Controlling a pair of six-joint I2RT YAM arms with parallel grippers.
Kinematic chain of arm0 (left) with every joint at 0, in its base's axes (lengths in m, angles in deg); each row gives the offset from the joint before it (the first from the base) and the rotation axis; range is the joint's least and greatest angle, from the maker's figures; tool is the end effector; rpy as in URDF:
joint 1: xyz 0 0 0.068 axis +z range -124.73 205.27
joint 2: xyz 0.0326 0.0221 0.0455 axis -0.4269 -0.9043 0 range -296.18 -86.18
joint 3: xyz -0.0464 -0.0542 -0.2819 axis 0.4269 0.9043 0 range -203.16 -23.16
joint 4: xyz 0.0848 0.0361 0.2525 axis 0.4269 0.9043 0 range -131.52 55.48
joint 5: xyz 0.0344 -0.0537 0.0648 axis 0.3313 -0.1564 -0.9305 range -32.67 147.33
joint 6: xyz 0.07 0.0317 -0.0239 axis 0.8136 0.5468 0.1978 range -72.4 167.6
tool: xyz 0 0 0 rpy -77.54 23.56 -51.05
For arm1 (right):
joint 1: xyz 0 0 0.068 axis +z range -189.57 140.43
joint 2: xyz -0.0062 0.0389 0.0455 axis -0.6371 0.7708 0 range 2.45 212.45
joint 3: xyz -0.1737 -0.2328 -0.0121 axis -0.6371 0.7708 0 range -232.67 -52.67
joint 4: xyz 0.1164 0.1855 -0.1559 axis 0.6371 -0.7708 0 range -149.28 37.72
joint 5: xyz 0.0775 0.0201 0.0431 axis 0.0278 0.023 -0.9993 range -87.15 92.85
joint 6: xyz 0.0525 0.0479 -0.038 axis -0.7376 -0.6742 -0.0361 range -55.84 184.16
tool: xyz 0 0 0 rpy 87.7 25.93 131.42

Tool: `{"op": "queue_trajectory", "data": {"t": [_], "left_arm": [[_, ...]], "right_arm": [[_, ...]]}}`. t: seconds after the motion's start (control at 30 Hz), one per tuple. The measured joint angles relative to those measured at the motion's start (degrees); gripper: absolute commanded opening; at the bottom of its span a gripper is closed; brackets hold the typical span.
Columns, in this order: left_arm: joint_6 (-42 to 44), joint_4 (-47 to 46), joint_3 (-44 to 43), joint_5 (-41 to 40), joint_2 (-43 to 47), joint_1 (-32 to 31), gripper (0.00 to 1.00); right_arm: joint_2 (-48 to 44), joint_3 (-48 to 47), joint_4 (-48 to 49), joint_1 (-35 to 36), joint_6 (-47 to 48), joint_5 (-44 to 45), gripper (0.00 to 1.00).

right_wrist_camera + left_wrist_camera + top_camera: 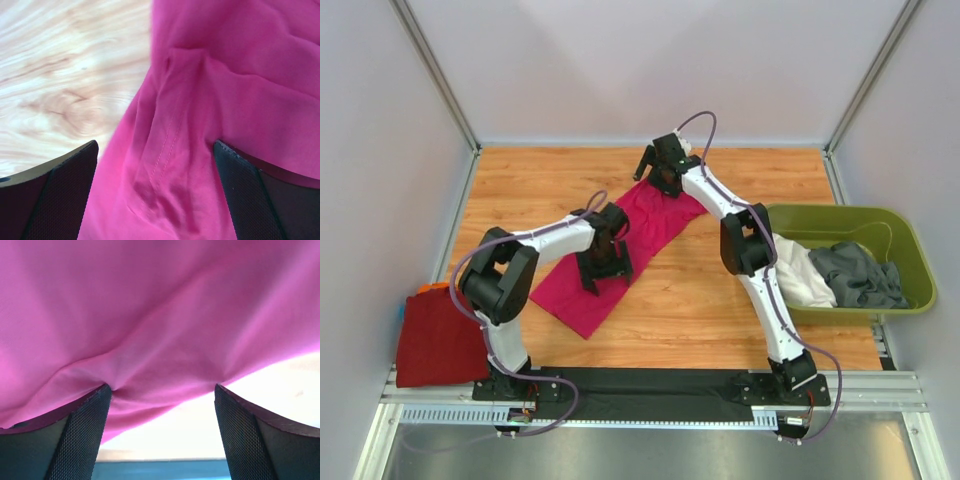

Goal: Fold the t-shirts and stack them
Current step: Fold the tshirt

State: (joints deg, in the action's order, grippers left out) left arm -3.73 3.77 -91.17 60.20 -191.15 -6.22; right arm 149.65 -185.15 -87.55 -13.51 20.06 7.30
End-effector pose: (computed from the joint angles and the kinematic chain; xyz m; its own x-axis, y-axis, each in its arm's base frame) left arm 0.2970 -0.1860 0.1402 -0.9398 -0.3387 -0.0454 -0.3301 0.9341 -0.1362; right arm 0.5498 0.2630 0.1504 -0.7677 0.3968 -0.5032 0.1963 0.8931 0.4048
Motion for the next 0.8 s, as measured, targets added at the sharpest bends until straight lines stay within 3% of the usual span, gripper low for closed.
{"op": "queue_trajectory", "data": {"t": [0.23,0.6,0.8], "left_arm": [[-1.0,2.8,0.3,1.9,0.0,-13.4,0.90],[4.3,0.1,2.1,3.7,1.6,-19.9,0.91],[7.9,3.0,3.3,-3.1,15.6,-19.1,0.93]], "right_arm": [[3.1,-3.7,3.7,0.4,0.0,-3.7,1.00],[6.1,-7.1,8.5,3.5,2.4,-7.0,1.00],[0.3,-4.4,6.5,3.5,6.1,-7.7,1.00]]}}
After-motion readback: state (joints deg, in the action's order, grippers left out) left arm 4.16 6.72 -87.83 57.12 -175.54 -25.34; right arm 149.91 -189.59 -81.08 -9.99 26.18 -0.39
